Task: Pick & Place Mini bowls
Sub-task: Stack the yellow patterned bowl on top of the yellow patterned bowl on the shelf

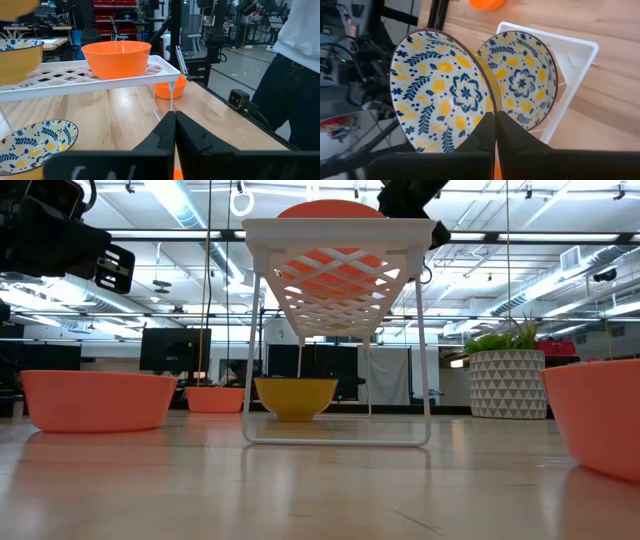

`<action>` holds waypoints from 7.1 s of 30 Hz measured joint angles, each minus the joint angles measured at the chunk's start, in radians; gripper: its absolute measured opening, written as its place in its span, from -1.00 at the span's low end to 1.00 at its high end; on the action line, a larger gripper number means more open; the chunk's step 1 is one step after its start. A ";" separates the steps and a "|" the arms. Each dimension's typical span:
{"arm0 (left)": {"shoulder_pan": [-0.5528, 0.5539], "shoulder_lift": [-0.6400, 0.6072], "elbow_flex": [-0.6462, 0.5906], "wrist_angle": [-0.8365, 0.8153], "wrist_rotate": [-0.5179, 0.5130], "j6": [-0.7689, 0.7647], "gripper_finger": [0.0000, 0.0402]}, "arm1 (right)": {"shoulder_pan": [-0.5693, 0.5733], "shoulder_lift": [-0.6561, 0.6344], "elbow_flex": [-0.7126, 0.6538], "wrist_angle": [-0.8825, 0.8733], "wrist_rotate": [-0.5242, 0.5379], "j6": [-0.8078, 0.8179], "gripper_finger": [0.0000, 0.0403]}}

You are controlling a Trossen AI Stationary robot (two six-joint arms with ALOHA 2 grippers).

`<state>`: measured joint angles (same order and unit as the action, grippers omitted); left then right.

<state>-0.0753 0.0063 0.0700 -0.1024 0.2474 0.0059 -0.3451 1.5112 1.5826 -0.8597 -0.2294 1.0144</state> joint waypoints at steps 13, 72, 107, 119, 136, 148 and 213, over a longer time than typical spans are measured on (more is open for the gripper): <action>0.000 0.000 0.000 0.000 0.000 0.000 -0.93 | -0.043 0.023 0.080 -0.030 -0.037 0.013 -1.00; 0.000 0.000 0.000 0.000 0.000 0.000 -0.93 | -0.110 0.086 0.020 0.012 -0.152 -0.093 -1.00; 0.000 0.000 0.000 0.001 0.000 0.000 -0.93 | -0.110 0.087 -0.055 -0.027 -0.119 -0.107 -1.00; 0.000 0.000 0.000 0.000 0.000 0.000 -0.93 | -0.110 0.088 -0.055 -0.040 -0.101 -0.115 -1.00; 0.000 0.000 0.000 0.001 0.000 0.000 -0.93 | -0.110 0.088 -0.055 -0.039 -0.100 -0.122 -1.00; 0.000 0.000 0.000 0.001 0.000 0.000 -0.93 | -0.098 0.089 -0.055 0.011 -0.103 -0.103 -0.99; 0.000 0.000 0.000 0.001 0.000 0.000 -0.93 | -0.099 0.036 -0.054 0.004 -0.074 -0.287 -0.29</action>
<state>-0.0752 0.0061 0.0696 -0.1019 0.2474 0.0059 -0.4438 1.5470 1.5284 -0.8560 -0.3033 0.7274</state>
